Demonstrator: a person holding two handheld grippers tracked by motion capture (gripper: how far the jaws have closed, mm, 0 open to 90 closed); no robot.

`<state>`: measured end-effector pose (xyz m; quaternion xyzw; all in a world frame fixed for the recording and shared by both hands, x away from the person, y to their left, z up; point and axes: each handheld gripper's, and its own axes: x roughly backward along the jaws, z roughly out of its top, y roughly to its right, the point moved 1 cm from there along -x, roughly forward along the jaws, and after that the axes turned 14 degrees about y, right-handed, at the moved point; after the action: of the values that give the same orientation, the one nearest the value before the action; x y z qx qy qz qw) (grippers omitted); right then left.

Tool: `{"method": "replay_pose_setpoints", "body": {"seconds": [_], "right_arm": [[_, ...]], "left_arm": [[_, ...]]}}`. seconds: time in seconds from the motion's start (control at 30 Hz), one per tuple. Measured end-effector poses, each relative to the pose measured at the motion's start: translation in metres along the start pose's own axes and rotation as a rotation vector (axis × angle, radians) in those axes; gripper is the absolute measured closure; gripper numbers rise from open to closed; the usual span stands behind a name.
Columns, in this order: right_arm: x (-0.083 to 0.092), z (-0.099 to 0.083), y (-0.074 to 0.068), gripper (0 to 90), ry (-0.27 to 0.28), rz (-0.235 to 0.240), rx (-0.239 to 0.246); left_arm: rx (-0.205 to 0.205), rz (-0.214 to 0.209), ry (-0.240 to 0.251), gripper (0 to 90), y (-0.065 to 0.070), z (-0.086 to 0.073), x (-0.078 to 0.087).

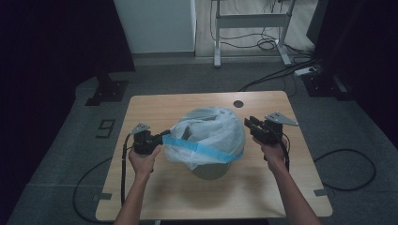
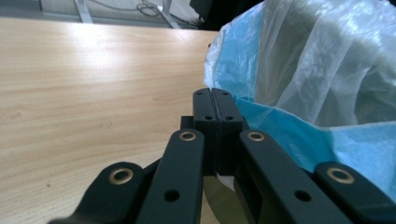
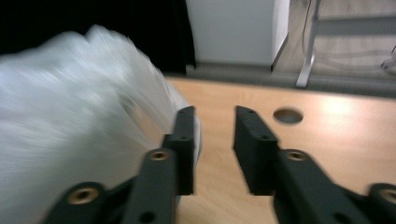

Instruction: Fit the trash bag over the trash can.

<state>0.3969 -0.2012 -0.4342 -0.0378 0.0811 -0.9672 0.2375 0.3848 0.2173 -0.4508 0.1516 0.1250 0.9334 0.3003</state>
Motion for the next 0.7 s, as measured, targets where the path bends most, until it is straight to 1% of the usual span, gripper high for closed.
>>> {"method": "replay_pose_setpoints", "body": {"seconds": [0.03,0.17,0.23,0.3,0.33,0.4,0.53,0.6,0.67,0.7], "right_arm": [[0.005,0.004,-0.002,64.3,0.013,0.01,0.0],[0.024,0.014,-0.012,58.5,0.044,0.058,0.025],[0.034,0.017,-0.02,55.9,0.054,0.097,0.044],[0.045,0.018,-0.027,52.9,0.061,0.138,0.051],[0.051,0.018,-0.033,51.0,0.061,0.166,0.059],[0.06,0.016,-0.04,48.6,0.061,0.2,0.067],[0.076,0.011,-0.057,42.8,0.051,0.292,0.063],[0.08,0.008,-0.067,39.6,0.039,0.334,0.071],[0.081,0.004,-0.077,37.7,0.021,0.377,0.086],[0.081,0.003,-0.082,35.0,0.012,0.396,0.094]], "left_arm": [[-0.004,0.002,0.005,89.8,0.0,0.0,0.0],[-0.009,0.003,0.014,89.7,0.002,0.0,0.002],[-0.011,0.002,0.017,89.7,0.002,0.0,0.002],[-0.012,0.002,0.019,89.5,0.002,0.001,0.003],[-0.011,0.002,0.019,89.5,0.003,0.001,0.003],[-0.013,0.003,0.02,89.4,0.003,0.002,0.004],[-0.014,0.006,0.024,89.4,0.005,0.003,0.005],[-0.016,0.005,0.025,89.3,0.006,0.003,0.006],[-0.016,0.006,0.025,89.3,0.007,0.004,0.006],[-0.015,0.007,0.026,89.3,0.007,0.004,0.006]]}}
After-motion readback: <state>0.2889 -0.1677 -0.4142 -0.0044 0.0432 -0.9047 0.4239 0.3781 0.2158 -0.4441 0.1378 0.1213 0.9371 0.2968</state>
